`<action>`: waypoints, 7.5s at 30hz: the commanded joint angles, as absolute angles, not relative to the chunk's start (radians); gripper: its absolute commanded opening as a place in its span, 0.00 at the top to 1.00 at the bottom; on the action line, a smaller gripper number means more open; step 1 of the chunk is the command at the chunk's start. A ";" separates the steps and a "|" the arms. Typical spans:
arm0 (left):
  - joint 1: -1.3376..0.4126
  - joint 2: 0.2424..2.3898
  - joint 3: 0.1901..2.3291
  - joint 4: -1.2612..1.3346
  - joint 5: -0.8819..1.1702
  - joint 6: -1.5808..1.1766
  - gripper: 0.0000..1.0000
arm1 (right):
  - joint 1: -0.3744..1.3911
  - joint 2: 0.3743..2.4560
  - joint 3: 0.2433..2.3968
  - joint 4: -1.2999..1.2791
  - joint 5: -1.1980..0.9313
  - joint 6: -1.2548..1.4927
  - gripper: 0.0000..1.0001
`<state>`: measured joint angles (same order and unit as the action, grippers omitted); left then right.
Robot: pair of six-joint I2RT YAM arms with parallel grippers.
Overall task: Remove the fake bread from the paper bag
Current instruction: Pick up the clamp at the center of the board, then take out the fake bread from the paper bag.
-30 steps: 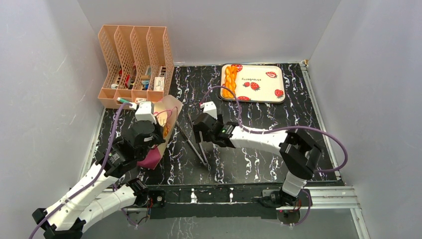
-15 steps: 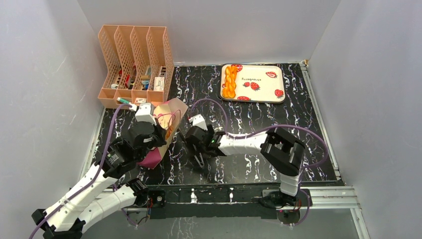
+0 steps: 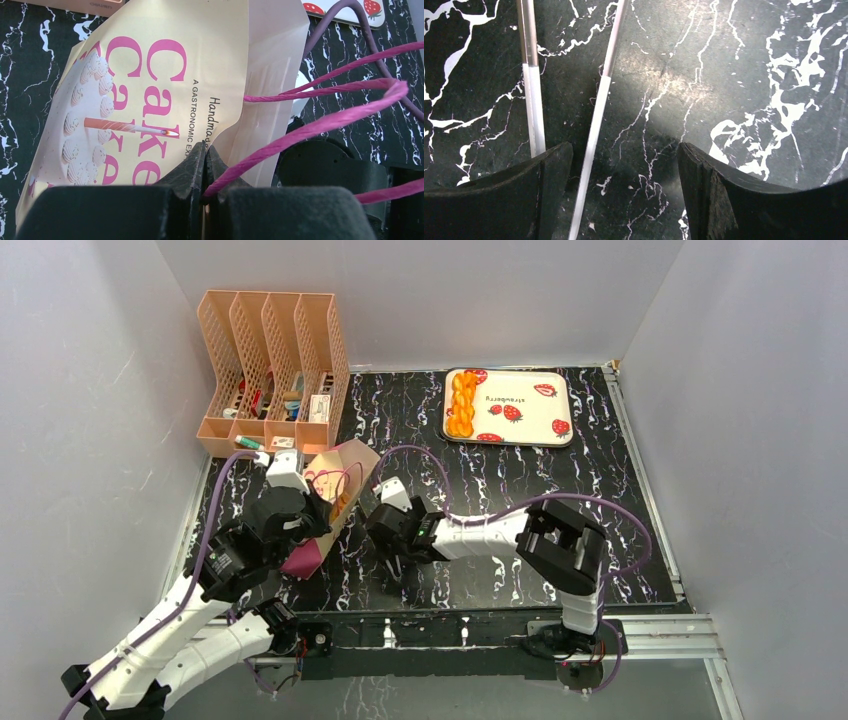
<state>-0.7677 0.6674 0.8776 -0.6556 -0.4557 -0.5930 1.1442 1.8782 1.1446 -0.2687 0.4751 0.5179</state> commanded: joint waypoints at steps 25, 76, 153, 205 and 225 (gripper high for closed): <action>-0.764 0.723 0.947 -0.777 -0.468 -0.563 1.00 | 1.183 1.930 1.162 -0.017 0.528 0.451 0.18; -0.975 0.842 0.784 -0.400 -0.442 -0.672 1.00 | 1.198 1.086 0.973 -0.801 0.726 0.890 0.74; -1.022 0.582 0.743 -0.629 -0.326 -0.654 1.00 | 0.951 1.246 0.681 0.085 -0.422 1.298 0.65; -1.022 0.665 0.783 -0.529 -0.293 -0.630 1.00 | 0.920 1.575 0.640 0.498 -0.463 1.455 0.99; -1.022 0.725 0.741 -0.596 -0.553 -0.741 1.00 | 0.771 1.234 0.637 0.022 -0.417 1.229 1.00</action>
<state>-1.0206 0.7044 0.7414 -0.5739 -0.4702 -0.7158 0.7929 1.2945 0.6167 0.0673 -0.4160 1.2827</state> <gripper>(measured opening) 0.009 0.302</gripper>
